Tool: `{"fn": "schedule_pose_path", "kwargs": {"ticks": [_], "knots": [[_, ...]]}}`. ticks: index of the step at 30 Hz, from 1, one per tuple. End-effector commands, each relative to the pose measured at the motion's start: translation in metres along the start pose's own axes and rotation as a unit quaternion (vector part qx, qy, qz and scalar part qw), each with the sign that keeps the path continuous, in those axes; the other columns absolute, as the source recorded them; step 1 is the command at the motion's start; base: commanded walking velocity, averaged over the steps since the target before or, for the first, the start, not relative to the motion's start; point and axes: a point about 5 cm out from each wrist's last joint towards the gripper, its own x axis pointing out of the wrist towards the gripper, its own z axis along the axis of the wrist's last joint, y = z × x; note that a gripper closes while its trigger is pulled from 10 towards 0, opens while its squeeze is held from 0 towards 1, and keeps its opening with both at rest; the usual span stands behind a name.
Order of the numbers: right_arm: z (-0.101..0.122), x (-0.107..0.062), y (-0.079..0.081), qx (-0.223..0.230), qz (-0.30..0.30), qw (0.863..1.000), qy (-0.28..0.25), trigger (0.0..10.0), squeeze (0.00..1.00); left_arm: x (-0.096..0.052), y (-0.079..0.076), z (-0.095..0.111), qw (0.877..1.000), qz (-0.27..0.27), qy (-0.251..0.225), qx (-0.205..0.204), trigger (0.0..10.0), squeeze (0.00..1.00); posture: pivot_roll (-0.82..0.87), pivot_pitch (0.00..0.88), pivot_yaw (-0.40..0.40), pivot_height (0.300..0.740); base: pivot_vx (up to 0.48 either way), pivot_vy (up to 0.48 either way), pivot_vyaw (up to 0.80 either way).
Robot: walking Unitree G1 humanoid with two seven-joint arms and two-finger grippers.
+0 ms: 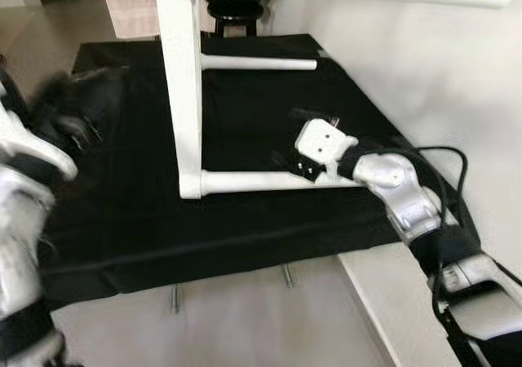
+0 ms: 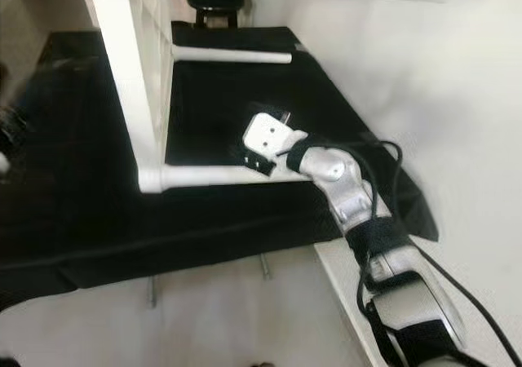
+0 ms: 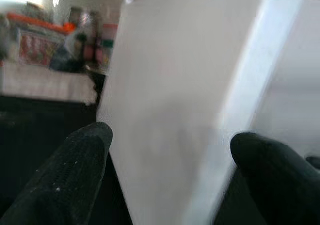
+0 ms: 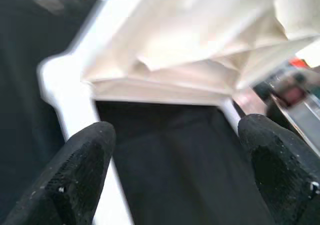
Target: Building children table
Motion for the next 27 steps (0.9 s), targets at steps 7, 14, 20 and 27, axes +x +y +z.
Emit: {"fn": "schedule_pose_path", "kwargs": {"ticks": [7,14,20,27], "knots": [[0.040,-0.029,0.015,0.044,0.160,0.982,-0.089,10.0,0.00,-0.030,-0.050,-0.063,0.992,0.028,0.063,-0.102,10.0,0.00,-0.05,0.028,-0.084,0.740,0.000,0.000,0.00],[0.061,-0.031,0.002,0.041,0.135,0.980,-0.136,10.0,0.00,-0.032,-0.068,-0.074,0.986,0.032,0.082,-0.139,10.0,0.00,-0.04,0.014,-0.089,0.740,0.000,0.000,0.00],[0.065,-0.028,-0.001,0.035,0.107,0.983,-0.146,10.0,0.00,-0.035,-0.083,-0.084,0.984,0.002,0.112,-0.139,10.0,0.00,-0.05,0.010,-0.090,0.740,0.000,0.000,0.00],[0.047,-0.011,0.009,-0.001,-0.093,0.992,-0.090,10.0,0.00,-0.043,-0.085,-0.093,0.984,0.030,0.134,-0.117,10.0,0.00,-0.05,0.012,-0.089,0.740,0.000,0.000,0.00]]}}
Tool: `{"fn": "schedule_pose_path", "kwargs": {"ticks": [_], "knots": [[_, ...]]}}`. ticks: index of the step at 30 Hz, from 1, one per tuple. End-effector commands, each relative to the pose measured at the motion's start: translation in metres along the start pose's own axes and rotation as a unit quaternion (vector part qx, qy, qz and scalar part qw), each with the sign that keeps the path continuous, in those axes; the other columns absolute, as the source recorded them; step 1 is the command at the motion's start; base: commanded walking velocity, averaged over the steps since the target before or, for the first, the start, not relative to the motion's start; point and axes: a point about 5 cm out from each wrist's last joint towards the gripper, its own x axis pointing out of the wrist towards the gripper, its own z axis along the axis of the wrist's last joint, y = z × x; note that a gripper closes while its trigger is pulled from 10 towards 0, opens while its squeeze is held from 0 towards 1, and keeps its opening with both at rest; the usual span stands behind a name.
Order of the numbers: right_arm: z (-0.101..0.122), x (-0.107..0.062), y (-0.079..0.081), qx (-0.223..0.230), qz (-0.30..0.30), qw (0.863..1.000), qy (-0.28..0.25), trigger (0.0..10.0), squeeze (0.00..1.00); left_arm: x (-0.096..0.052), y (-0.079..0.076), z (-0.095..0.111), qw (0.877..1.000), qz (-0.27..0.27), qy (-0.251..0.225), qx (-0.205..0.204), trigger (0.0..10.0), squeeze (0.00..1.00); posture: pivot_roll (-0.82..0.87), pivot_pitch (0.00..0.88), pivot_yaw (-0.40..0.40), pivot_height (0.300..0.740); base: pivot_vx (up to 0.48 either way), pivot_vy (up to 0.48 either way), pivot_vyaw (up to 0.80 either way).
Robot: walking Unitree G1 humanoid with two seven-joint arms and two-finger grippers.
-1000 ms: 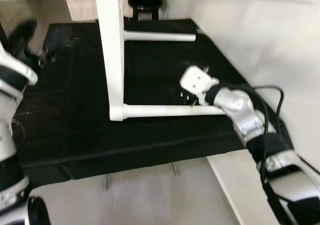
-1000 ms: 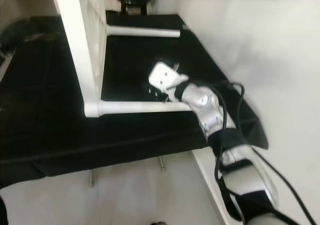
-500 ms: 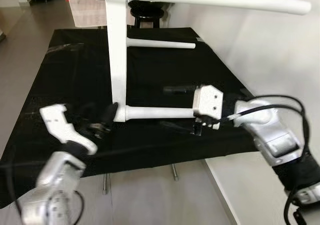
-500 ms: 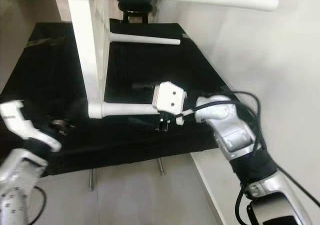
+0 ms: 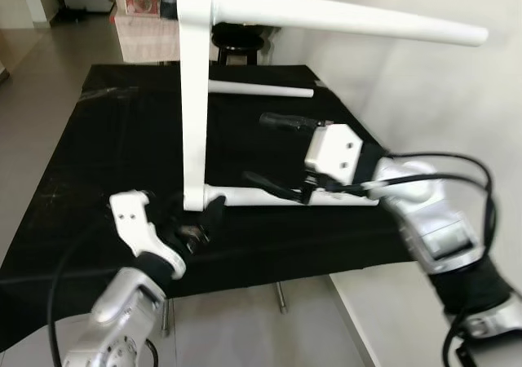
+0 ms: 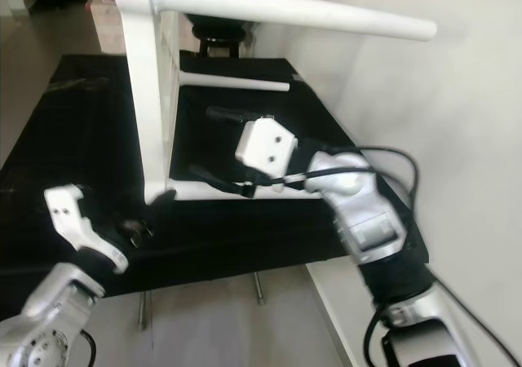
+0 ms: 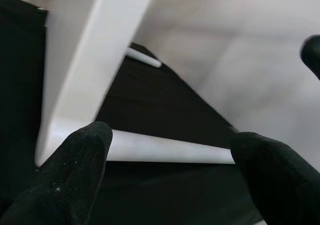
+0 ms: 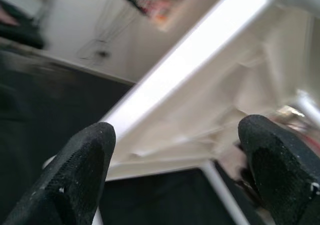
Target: Building children table
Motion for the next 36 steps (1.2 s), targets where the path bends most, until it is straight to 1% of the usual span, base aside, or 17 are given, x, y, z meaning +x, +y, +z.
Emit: {"fn": "schedule_pose_path", "kwargs": {"ticks": [1,2,4,9,10,18,21,27,28,29,30,31,32,33,34,35,36], "knots": [[0.000,-0.003,-0.007,-0.018,-0.034,0.999,0.003,10.0,0.00,-0.001,0.001,-0.003,1.000,0.016,0.000,-0.004,10.0,0.00,-0.05,0.012,-0.089,0.740,0.000,0.000,0.00],[0.006,-0.005,-0.024,-0.056,-0.082,0.995,-0.008,10.0,0.00,-0.002,0.002,-0.004,0.999,0.028,-0.001,-0.021,10.0,0.00,-0.05,0.013,-0.087,0.740,0.000,0.000,0.00],[0.012,-0.008,-0.039,-0.134,-0.108,0.985,-0.006,10.0,0.00,-0.001,0.005,-0.008,0.998,0.045,0.005,-0.034,10.0,0.00,-0.05,0.014,-0.089,0.740,0.000,0.000,0.00],[0.015,-0.014,-0.056,-0.196,-0.139,0.971,0.001,10.0,0.00,0.004,0.006,-0.011,0.996,0.062,0.005,-0.058,10.0,0.00,-0.06,0.017,-0.093,0.740,0.000,0.000,0.00],[0.018,-0.016,-0.064,-0.224,-0.154,0.962,0.005,10.0,0.00,0.008,0.008,-0.011,0.993,0.079,-0.002,-0.084,10.0,0.00,-0.06,0.019,-0.096,0.740,0.000,0.000,0.00],[0.024,-0.018,-0.076,-0.263,-0.184,0.947,-0.001,10.0,0.00,0.015,0.008,-0.015,0.991,0.084,0.001,-0.106,10.0,0.00,-0.06,0.021,-0.096,0.740,0.000,0.000,0.00],[0.026,-0.020,-0.093,-0.304,-0.204,0.931,0.012,10.0,0.00,0.025,0.000,-0.019,0.994,0.038,0.032,-0.093,10.0,0.00,-0.07,0.023,-0.097,0.740,0.000,0.000,0.00],[0.021,-0.020,-0.105,-0.329,-0.212,0.920,0.035,10.0,0.00,0.033,-0.009,-0.022,0.994,-0.011,0.064,-0.084,10.0,0.00,-0.08,0.024,-0.098,0.740,0.000,0.000,0.00],[0.017,-0.018,-0.103,-0.289,-0.209,0.934,0.029,10.0,0.00,0.036,-0.011,-0.018,0.997,-0.021,0.053,-0.051,10.0,0.00,-0.08,0.025,-0.100,0.740,0.000,0.000,0.00],[0.017,-0.018,-0.103,-0.289,-0.209,0.934,0.029,10.0,0.00,0.036,-0.011,-0.018,0.997,-0.021,0.053,-0.051,10.0,0.00,-0.08,0.025,-0.100,0.740,0.000,0.000,0.00],[0.010,-0.016,-0.096,-0.234,-0.206,0.950,0.025,10.0,0.00,0.036,-0.010,-0.016,0.998,-0.013,0.043,-0.033,10.0,0.00,-0.08,0.026,-0.101,0.740,0.000,0.000,0.00],[0.010,-0.016,-0.096,-0.234,-0.206,0.950,0.025,10.0,0.00,0.036,-0.010,-0.016,0.998,-0.013,0.043,-0.033,10.0,0.00,-0.08,0.026,-0.101,0.740,0.000,0.000,0.00],[0.000,-0.016,-0.081,-0.150,-0.207,0.967,0.017,10.0,0.00,0.034,-0.010,-0.012,0.999,-0.009,0.035,-0.009,10.0,0.00,-0.08,0.027,-0.102,0.740,0.000,0.000,0.00],[0.000,-0.016,-0.081,-0.150,-0.207,0.967,0.017,10.0,0.00,0.034,-0.010,-0.012,0.999,-0.009,0.035,-0.009,10.0,0.00,-0.08,0.027,-0.102,0.740,0.000,0.000,0.00],[-0.013,-0.016,-0.061,-0.044,-0.212,0.976,0.015,10.0,0.00,0.030,-0.009,-0.008,0.999,-0.004,0.027,0.017,10.0,0.00,-0.08,0.029,-0.099,0.740,0.000,0.000,0.00],[-0.021,-0.017,-0.047,0.029,-0.214,0.976,0.015,10.0,0.00,0.027,-0.009,-0.005,0.999,-0.001,0.023,0.035,10.0,0.00,-0.08,0.029,-0.099,0.740,0.000,0.000,0.00],[-0.021,-0.017,-0.047,0.029,-0.214,0.976,0.015,10.0,0.00,0.027,-0.009,-0.005,0.999,-0.001,0.023,0.035,10.0,0.00,-0.08,0.029,-0.099,0.740,0.000,0.000,0.00]]}}
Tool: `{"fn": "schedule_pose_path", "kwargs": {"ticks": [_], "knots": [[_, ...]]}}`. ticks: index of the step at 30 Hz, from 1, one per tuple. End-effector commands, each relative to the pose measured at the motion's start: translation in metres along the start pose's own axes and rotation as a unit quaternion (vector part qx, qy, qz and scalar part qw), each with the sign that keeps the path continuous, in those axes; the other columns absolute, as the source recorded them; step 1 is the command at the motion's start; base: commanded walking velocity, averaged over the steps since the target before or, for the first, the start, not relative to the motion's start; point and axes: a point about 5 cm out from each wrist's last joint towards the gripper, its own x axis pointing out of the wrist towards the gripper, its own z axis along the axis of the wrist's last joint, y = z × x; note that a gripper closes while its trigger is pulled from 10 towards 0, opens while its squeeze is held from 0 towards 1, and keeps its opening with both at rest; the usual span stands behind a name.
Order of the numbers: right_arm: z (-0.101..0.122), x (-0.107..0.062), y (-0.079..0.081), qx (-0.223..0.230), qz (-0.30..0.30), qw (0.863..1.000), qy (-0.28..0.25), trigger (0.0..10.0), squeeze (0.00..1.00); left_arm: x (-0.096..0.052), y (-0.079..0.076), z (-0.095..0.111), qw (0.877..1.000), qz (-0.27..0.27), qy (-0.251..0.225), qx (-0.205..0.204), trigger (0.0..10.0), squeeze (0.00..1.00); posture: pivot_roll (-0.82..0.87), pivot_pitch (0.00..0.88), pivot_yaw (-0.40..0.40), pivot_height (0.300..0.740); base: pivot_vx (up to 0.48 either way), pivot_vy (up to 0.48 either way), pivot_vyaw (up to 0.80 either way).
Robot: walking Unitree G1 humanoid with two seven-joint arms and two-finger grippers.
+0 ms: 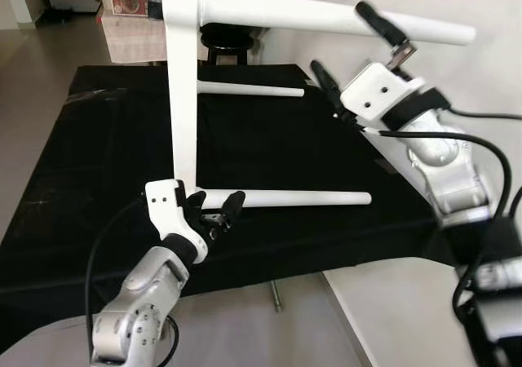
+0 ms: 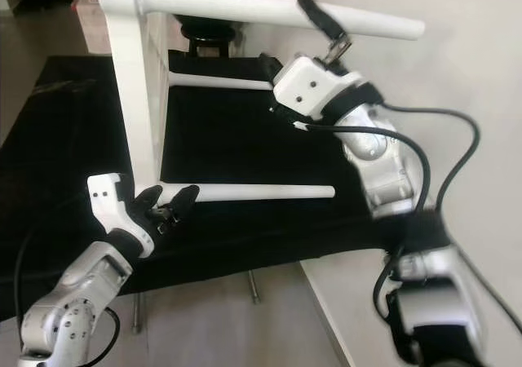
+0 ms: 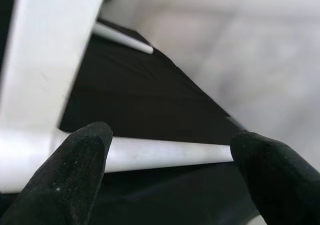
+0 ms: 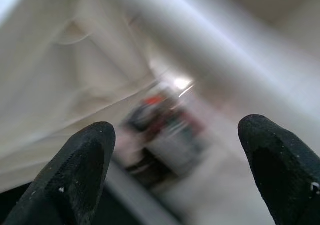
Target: Building children table
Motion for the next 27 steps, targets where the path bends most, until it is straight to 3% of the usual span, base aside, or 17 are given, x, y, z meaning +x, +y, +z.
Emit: {"fn": "schedule_pose_path", "kwargs": {"ticks": [1,3,4,5,7,13,27], "knots": [[0.000,0.000,-0.005,0.022,0.001,1.000,0.008,10.0,0.00,-0.002,-0.001,0.002,1.000,0.004,-0.006,0.015,10.0,0.00,-0.08,0.029,-0.099,0.740,0.000,0.000,0.00],[-0.027,-0.020,0.026,0.121,-0.003,0.990,0.069,10.0,0.00,-0.013,0.001,0.007,0.998,0.005,-0.005,0.060,10.0,0.00,-0.07,0.028,-0.095,0.740,0.000,0.000,0.00],[-0.027,-0.020,0.026,0.121,-0.003,0.990,0.069,10.0,0.00,-0.013,0.001,0.007,0.998,0.005,-0.005,0.060,10.0,0.00,-0.07,0.028,-0.095,0.740,0.000,0.000,0.00],[-0.046,-0.036,0.050,0.144,0.005,0.983,0.117,10.0,0.00,-0.022,0.001,0.008,0.997,0.004,-0.003,0.082,10.0,0.00,-0.07,0.028,-0.095,0.740,0.000,0.000,0.00],[-0.051,-0.041,0.058,0.150,0.015,0.979,0.135,10.0,0.00,-0.025,0.001,0.008,0.997,0.006,-0.006,0.080,10.0,0.00,-0.06,0.024,-0.096,0.740,0.122,0.000,0.00],[-0.056,-0.042,0.072,0.181,0.035,0.970,0.157,10.0,0.00,-0.025,-0.001,0.006,0.997,0.008,-0.012,0.073,10.0,0.00,-0.05,0.019,-0.100,0.740,0.300,0.000,-0.40],[-0.050,-0.039,0.075,0.214,0.024,0.962,0.169,10.0,0.00,-0.027,-0.011,0.002,0.997,-0.019,-0.001,0.072,10.0,0.00,-0.06,0.029,-0.097,0.740,0.357,0.000,0.17]]}}
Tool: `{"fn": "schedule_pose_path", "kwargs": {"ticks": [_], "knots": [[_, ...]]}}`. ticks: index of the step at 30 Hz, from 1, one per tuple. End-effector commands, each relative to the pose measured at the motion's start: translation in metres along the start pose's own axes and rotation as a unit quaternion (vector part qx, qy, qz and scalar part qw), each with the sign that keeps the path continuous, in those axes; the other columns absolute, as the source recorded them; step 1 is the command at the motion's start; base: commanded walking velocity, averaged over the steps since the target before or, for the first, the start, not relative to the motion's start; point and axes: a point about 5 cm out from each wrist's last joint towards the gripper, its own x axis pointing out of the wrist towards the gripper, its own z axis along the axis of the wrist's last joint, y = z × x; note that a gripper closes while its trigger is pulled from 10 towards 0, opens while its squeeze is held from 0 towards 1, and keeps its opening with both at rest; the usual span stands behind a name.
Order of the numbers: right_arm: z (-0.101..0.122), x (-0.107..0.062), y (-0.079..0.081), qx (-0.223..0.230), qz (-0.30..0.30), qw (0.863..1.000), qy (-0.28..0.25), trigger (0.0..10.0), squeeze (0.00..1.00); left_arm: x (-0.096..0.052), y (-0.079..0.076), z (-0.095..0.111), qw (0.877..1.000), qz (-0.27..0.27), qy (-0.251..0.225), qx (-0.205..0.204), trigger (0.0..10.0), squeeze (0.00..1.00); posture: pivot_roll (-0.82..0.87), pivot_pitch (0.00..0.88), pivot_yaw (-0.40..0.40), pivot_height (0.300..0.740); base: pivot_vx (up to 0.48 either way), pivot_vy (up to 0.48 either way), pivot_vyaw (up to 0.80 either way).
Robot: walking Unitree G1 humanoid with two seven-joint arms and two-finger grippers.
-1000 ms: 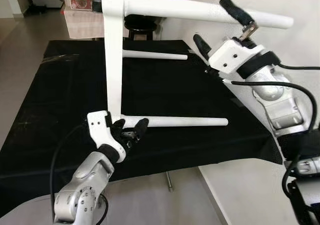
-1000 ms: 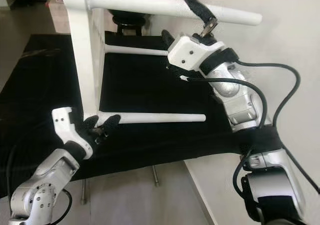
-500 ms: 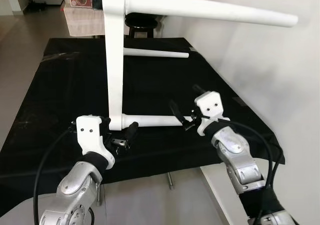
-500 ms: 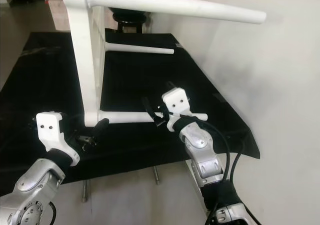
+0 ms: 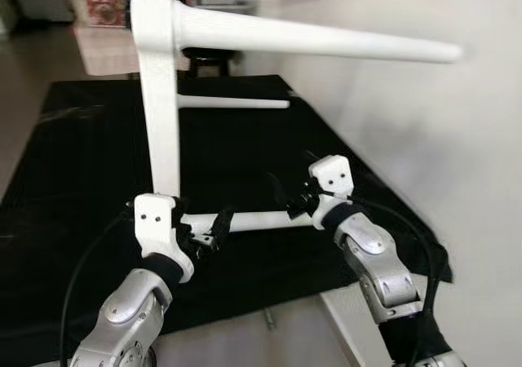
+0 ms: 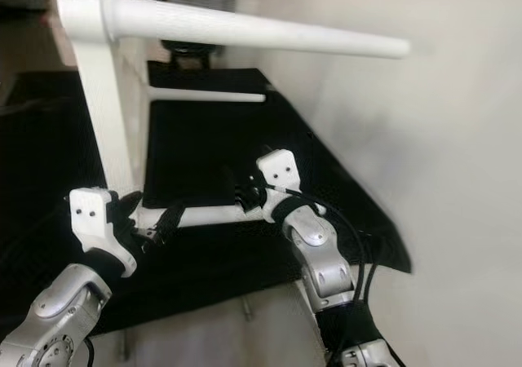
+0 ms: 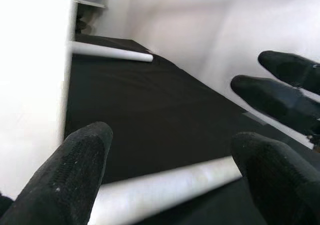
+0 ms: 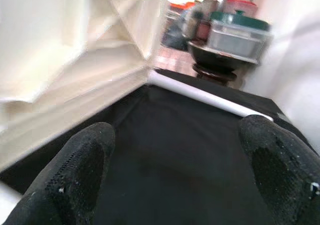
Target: Building children table
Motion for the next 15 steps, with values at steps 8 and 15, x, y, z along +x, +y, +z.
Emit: {"fn": "schedule_pose_path", "kwargs": {"ticks": [8,15], "knots": [[0.0040,0.0020,-0.0056,-0.007,-0.005,1.000,0.002,10.0,0.00,0.0002,-0.0062,-0.0007,1.000,-0.018,0.004,-0.007,10.0,0.00,-0.06,0.029,-0.101,0.740,0.376,0.000,0.00],[0.0098,0.0011,-0.0075,-0.055,0.033,0.998,-0.004,10.0,0.00,0.0023,-0.0006,-0.0078,0.999,0.024,0.026,-0.005,10.0,0.00,-0.06,0.032,-0.100,0.740,0.144,0.000,0.00]]}}
